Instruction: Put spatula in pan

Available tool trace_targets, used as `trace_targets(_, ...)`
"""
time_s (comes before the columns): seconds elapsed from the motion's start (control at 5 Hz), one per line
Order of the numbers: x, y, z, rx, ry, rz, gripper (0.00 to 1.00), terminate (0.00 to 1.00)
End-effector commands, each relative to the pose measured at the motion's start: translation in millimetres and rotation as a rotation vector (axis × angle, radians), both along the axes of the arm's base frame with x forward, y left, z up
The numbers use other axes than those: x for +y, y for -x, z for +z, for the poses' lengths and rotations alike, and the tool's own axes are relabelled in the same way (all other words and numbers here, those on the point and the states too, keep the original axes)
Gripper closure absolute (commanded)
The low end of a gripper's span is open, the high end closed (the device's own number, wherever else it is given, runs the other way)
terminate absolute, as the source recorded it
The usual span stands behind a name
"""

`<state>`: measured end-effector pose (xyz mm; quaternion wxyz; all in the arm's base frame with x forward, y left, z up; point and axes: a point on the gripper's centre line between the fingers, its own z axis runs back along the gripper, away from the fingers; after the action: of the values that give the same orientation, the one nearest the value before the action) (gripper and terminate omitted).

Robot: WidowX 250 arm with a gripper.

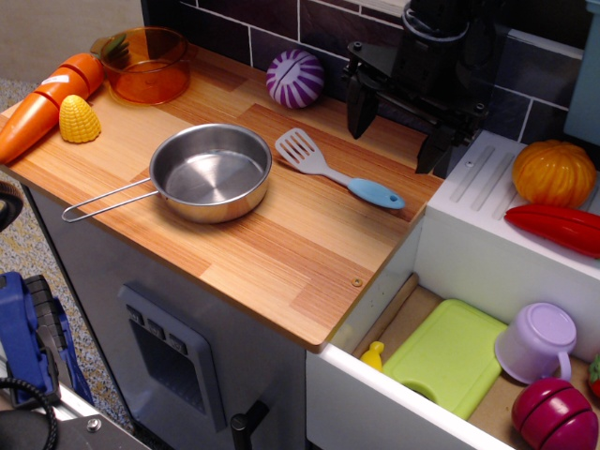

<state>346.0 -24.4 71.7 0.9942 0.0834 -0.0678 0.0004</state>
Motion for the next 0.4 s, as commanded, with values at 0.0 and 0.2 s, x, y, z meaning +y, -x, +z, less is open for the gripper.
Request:
trace_targets(0.0, 0.0, 0.0, 0.0, 0.0, 0.0, 0.0, 0.0, 0.0)
trace_targets(0.2, -5.5, -0.4, -4.1, -0.032, -0.092, 0.167, 0.0, 0.0)
